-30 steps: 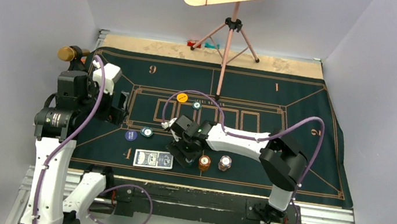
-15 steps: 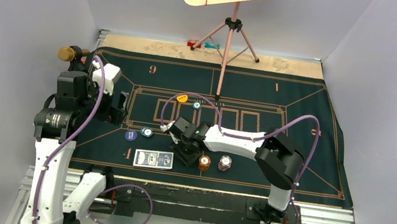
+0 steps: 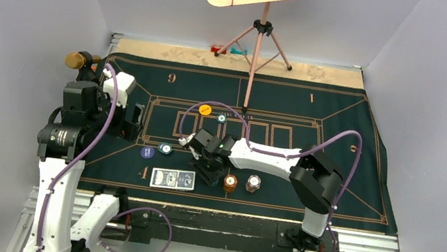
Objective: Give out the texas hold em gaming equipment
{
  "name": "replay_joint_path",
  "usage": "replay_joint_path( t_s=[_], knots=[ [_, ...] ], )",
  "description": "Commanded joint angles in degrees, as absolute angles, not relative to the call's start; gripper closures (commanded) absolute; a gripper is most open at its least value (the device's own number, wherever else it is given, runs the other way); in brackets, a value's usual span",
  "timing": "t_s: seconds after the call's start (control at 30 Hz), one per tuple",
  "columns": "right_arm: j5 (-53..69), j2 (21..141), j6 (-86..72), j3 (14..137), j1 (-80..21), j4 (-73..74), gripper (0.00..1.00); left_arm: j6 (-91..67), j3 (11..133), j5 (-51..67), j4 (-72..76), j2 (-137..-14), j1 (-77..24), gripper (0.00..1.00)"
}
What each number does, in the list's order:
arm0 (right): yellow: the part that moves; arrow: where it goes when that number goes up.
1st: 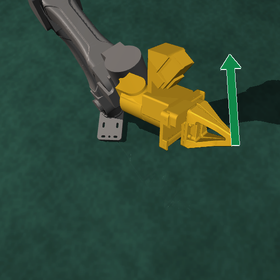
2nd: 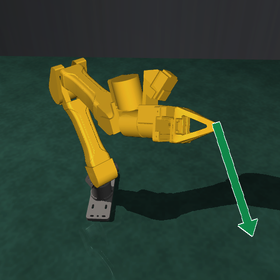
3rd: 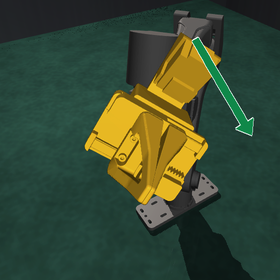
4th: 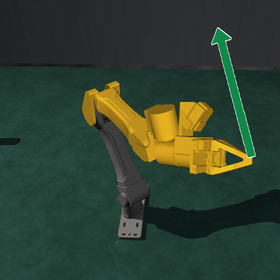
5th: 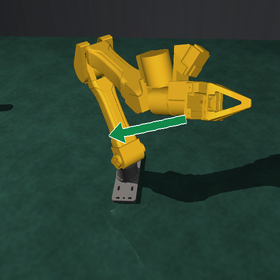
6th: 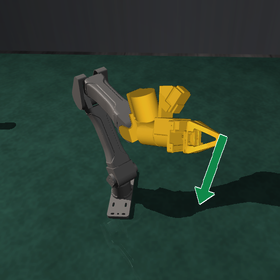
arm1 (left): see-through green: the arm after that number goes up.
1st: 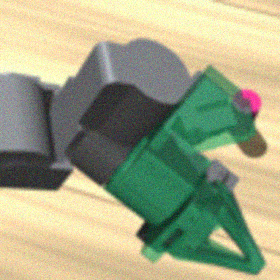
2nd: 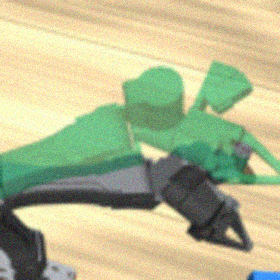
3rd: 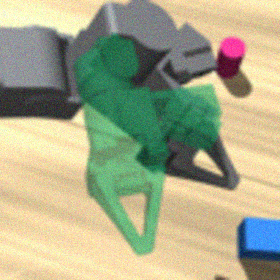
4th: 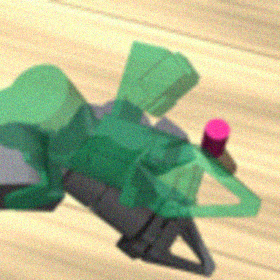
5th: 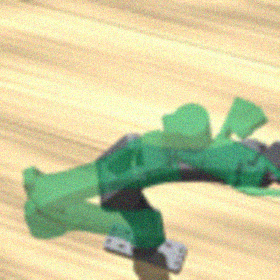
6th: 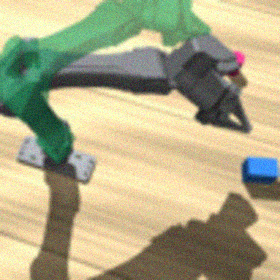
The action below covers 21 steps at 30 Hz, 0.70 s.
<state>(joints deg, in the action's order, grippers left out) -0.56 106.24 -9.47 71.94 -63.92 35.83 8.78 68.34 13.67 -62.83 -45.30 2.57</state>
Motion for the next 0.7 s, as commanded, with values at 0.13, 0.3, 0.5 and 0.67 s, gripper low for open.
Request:
replay_joint_path(
  t_s=[0.13, 0.3, 0.5, 0.67],
  knots=[
    [-2.2, 97.01, -13.73, 76.71, -56.99, 36.04, 0.95, 9.77, 69.15, 13.68, -62.38, -45.16, 2.81, 0.0],
    [-4.77, 92.89, -19.8, 73.75, -43.87, 34.73, 0.99, 9.63, 69.33, 13.99, -62.2, -45.74, 2.83, 0.0],
    [-10.63, 91.15, -25.77, 68.04, -29.11, 33.23, 1.0, 9.8, 69.43, 14.45, -62.22, -46.04, 2.88, 0.0],
    [-10.95, 92.43, -27.42, 63.6, -23.76, 31.36, 1.0, 10.15, 69.43, 14.51, -62.32, -46.06, 2.83, 0.0]
  ],
)
